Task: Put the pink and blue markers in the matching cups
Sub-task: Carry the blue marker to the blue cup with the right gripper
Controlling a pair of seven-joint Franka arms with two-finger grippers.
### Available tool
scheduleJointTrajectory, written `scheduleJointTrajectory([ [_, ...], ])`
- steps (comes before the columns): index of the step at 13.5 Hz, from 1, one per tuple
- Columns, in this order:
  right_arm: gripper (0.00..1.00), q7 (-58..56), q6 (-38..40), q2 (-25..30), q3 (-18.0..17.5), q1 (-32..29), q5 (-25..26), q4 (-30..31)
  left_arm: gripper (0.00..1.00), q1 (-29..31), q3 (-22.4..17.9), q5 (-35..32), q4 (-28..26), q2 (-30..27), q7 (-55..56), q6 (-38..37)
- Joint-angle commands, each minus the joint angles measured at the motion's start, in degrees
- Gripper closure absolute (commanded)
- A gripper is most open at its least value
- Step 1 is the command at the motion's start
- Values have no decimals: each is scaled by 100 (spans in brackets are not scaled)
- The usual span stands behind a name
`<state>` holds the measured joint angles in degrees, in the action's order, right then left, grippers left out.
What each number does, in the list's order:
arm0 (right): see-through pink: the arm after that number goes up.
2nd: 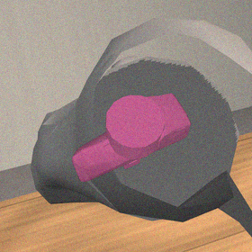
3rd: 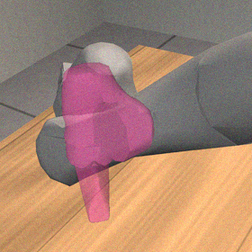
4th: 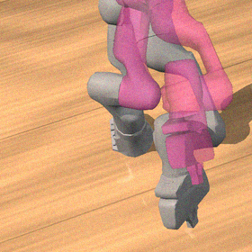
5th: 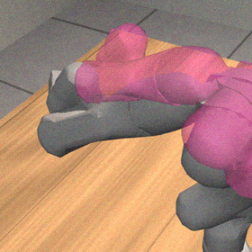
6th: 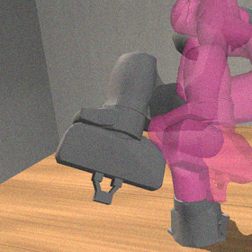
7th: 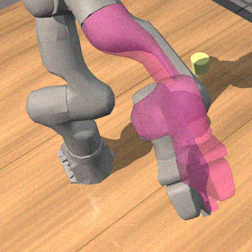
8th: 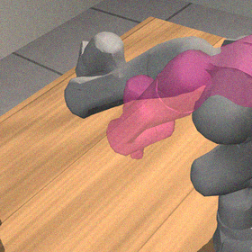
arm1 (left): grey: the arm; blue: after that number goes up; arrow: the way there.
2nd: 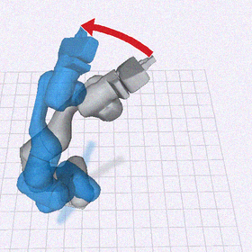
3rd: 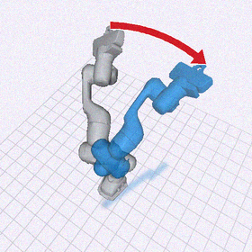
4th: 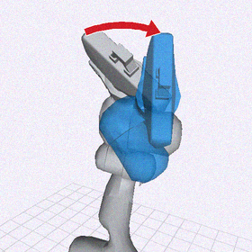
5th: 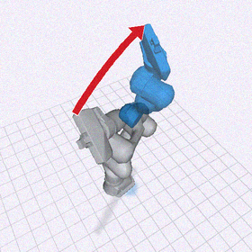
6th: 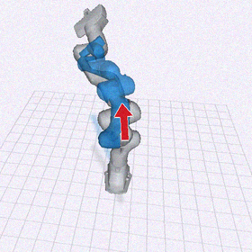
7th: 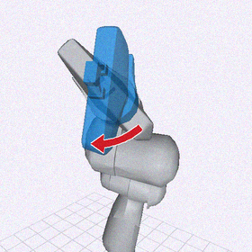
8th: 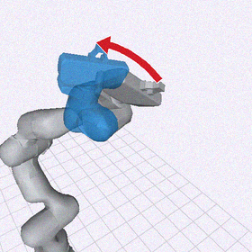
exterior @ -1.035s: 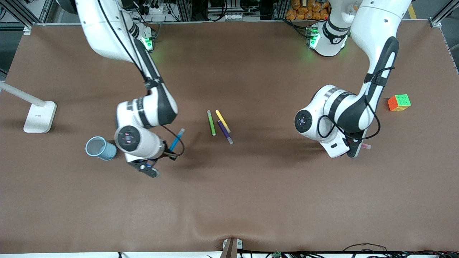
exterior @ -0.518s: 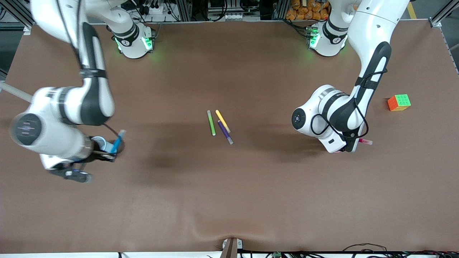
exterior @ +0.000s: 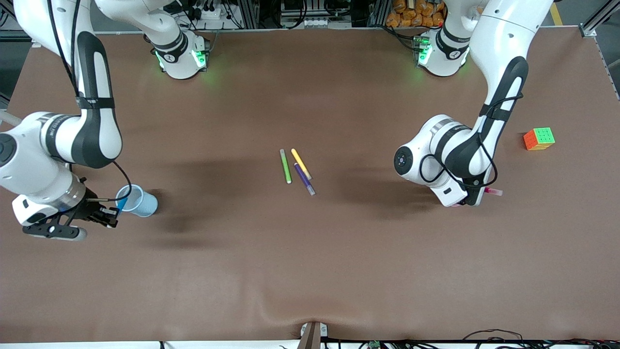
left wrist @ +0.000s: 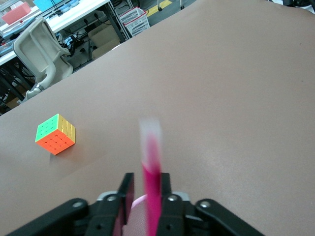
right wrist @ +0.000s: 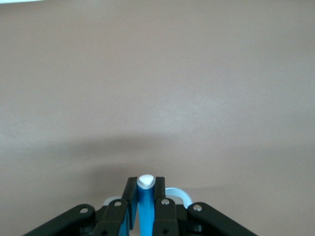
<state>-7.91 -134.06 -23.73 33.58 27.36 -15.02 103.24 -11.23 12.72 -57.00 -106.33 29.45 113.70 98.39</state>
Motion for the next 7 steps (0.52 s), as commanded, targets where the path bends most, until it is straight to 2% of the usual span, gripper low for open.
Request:
scheduleJointTrajectory([
  [1, 100, -386, -540, 334, -27, -90, 52, 486, 59, 33, 46, -101, -37, -115, 64, -40],
  [3, 100, -579, -910, 352, -27, -90, 52, 618, 57, 24, 46, -92, -28, -132, 47, -40],
  [7, 100, -861, -1973, 395, -45, -55, 8, 1285, 56, 42, 73, -22, 59, -273, -110, -40],
])
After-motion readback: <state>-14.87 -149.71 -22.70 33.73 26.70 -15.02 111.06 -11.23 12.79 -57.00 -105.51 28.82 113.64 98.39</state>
